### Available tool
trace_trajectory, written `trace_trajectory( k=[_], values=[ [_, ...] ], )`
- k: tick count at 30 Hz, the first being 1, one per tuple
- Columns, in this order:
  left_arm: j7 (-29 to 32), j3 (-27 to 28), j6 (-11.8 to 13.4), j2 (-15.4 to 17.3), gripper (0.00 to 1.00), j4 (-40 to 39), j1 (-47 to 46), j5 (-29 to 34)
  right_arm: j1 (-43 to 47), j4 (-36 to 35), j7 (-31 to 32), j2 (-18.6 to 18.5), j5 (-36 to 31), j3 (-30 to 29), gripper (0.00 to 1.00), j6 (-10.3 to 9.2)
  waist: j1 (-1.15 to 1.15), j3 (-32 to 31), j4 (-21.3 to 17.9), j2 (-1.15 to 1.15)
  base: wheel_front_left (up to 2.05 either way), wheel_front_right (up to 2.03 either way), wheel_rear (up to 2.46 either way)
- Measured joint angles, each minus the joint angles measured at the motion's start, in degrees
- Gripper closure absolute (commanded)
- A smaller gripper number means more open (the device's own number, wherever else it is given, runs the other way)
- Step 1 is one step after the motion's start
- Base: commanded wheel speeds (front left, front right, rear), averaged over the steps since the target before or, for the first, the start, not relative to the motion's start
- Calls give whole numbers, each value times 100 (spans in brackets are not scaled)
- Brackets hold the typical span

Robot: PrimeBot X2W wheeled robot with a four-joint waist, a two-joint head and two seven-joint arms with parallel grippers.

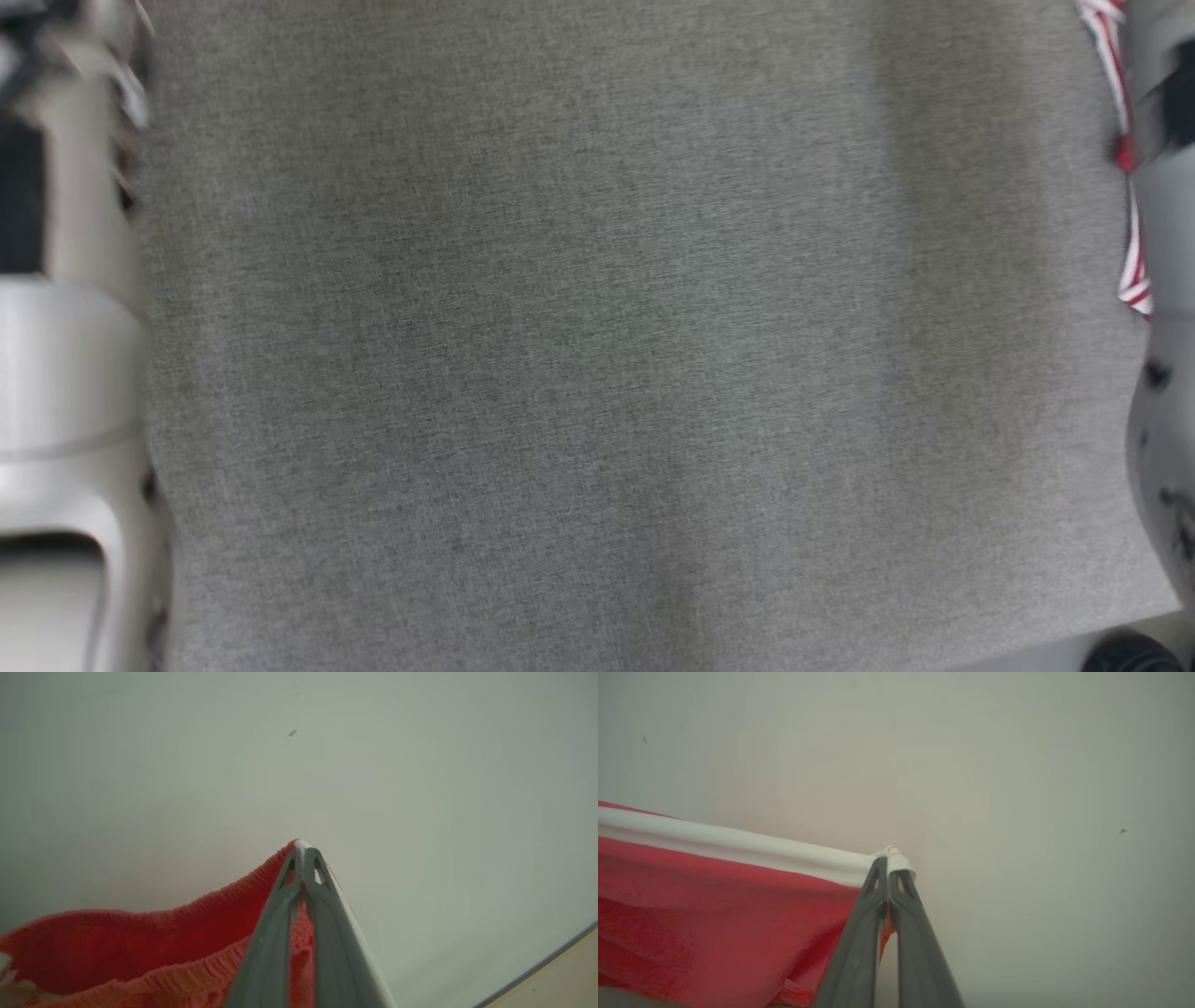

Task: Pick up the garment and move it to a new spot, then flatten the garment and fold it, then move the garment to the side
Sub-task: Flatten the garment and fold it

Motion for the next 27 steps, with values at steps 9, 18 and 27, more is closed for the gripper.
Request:
trace_trajectory(
  k=[9, 18, 27],
  values=[
    [86, -275, -3, -3, 100, -872, 1881, -790, 1471, -843, 620, -414, 1035, 443, 100, -4, -3, -269, 81, -1, 0, 0, 0],
    [112, -645, -22, 163, 100, -1563, 3901, -927, 3660, -2538, 1883, -812, 1455, 69, 100, -4, -4, -1151, 151, -3, 0, 0, 0],
    [-126, -582, -27, -218, 100, -1745, 5558, -1510, 5874, -3998, 3281, -1093, 1637, -397, 100, -4, -5, -2105, 267, -4, 0, 0, 0]
  ],
)
